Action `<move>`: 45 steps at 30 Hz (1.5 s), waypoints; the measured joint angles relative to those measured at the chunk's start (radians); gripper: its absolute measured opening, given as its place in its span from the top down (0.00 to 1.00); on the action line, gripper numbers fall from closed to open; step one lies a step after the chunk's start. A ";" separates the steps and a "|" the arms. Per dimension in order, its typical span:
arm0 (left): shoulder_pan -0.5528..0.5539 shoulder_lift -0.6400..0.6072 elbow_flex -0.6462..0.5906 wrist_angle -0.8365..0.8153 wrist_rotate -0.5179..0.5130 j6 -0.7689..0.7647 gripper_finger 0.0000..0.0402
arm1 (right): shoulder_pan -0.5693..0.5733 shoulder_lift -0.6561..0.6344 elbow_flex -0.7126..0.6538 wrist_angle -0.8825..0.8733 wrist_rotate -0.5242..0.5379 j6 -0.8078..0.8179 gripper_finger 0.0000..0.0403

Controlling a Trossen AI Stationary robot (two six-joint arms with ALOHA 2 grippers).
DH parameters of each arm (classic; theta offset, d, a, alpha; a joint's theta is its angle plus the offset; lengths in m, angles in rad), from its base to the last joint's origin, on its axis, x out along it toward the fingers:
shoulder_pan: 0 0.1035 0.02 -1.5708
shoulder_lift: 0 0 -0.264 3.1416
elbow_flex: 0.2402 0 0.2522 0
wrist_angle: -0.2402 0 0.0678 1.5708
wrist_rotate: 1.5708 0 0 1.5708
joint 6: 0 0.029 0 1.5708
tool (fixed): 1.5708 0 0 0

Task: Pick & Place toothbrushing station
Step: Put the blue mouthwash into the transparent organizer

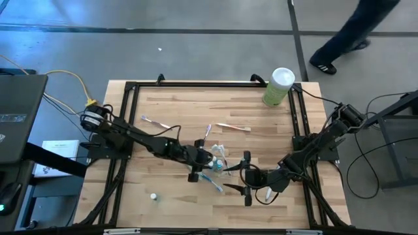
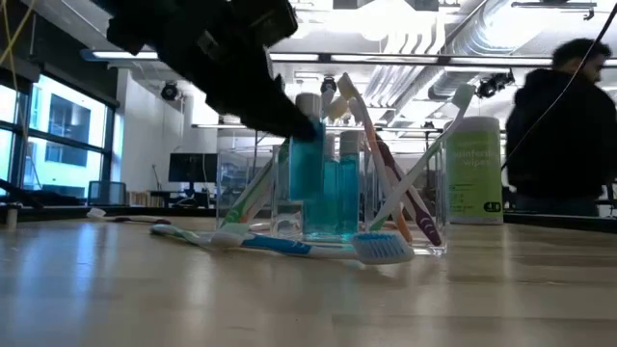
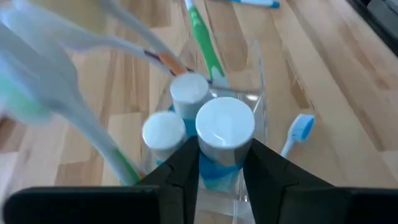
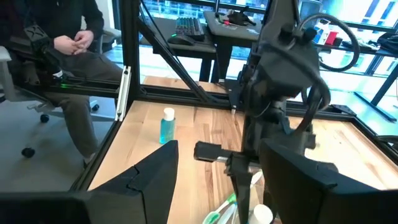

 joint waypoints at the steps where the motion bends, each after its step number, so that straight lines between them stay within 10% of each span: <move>1: 0.000 0.008 0.000 0.000 0.000 0.000 0.74 | 0.000 0.000 0.000 0.000 0.000 0.000 0.46; 9: -0.007 0.019 0.000 0.000 -0.035 -0.011 0.50 | 0.000 0.000 0.000 0.000 -0.006 0.005 0.46; 23: -0.163 -0.278 0.000 -0.133 -0.156 0.014 0.47 | 0.000 0.000 0.000 0.000 -0.011 0.001 0.46; 34: -0.515 -0.392 0.000 -0.491 -0.382 -0.415 0.48 | 0.000 0.000 0.000 0.000 -0.016 0.001 0.46; 45: -0.749 -0.367 0.000 -0.614 -0.389 -0.597 0.49 | 0.000 0.000 0.000 0.001 -0.017 0.088 0.46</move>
